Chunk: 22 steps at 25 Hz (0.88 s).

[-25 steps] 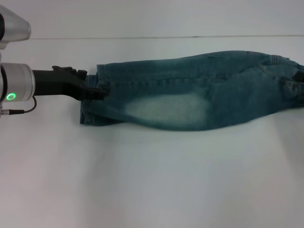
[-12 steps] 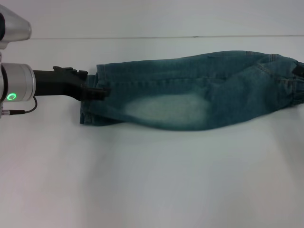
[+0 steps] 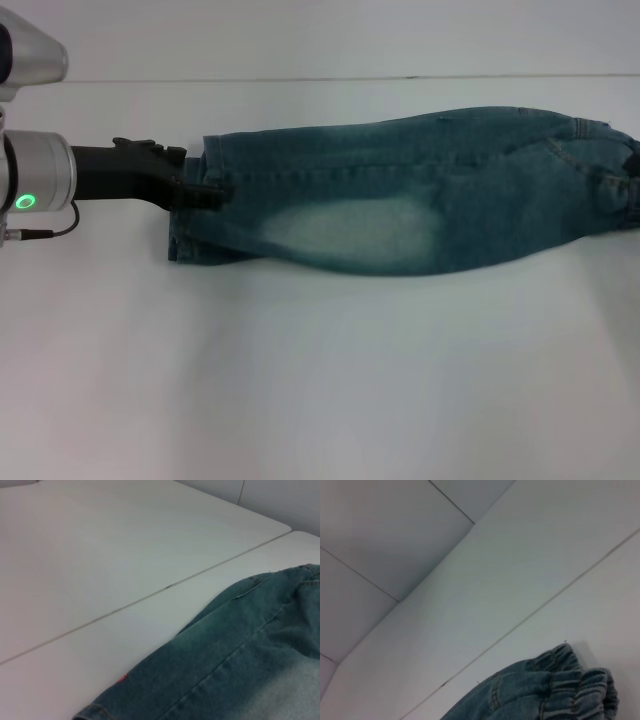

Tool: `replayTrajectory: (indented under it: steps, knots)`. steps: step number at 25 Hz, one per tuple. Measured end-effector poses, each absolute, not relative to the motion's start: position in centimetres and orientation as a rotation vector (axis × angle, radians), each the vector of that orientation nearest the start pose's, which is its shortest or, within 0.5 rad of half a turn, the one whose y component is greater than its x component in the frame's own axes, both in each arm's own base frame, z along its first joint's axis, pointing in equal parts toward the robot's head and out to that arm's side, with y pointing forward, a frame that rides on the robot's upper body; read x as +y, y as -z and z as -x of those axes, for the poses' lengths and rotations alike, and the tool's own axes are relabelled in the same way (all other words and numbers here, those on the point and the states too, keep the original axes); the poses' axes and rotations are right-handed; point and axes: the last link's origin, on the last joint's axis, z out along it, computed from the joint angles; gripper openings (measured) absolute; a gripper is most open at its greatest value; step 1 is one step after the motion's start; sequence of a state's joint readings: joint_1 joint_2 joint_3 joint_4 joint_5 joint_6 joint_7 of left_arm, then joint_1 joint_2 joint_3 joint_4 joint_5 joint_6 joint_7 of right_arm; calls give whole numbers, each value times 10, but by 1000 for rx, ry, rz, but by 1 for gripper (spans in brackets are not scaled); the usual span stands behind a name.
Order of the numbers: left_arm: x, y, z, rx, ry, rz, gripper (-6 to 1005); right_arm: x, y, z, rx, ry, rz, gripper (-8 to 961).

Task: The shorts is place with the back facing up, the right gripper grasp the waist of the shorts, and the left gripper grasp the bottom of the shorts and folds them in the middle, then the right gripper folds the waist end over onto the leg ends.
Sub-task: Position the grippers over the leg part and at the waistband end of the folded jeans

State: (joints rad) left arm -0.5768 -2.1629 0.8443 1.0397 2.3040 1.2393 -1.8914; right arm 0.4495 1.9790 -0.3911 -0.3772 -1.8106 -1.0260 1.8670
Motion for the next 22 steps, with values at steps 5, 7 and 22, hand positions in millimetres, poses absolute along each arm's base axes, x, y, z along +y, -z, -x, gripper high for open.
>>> replayTrajectory:
  steps: [5,7,22]
  knots:
    - [389,-14,234,-779,219,2496,918,342,-53,-389,1614,-894,1564,851]
    - [389,-14,233,-779,219,2496,918,342,-52,-390,1615,-885,1558,851]
    - [388,-15,235,-783,217,2490,917,348,-51,-389,1613,-863,1556,852]
